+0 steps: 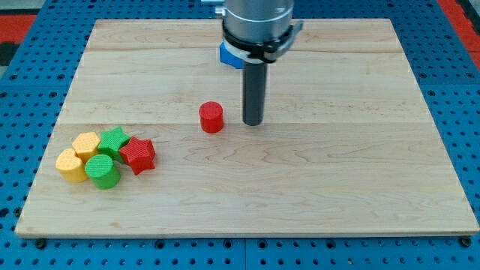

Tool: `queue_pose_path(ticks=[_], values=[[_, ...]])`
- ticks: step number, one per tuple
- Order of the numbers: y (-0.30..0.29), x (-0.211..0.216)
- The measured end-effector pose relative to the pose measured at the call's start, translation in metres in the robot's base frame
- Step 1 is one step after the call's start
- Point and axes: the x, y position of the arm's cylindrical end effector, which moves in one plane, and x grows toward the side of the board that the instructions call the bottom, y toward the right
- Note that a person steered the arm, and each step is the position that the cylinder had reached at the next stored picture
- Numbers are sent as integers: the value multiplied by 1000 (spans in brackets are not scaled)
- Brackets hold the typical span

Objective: Push the red circle into the green star

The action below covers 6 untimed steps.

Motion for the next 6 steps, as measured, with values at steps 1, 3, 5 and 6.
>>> queue_pose_path(ticks=[1,3,5,6], values=[[-56,3],[-132,26],[-88,8],[-104,-8]])
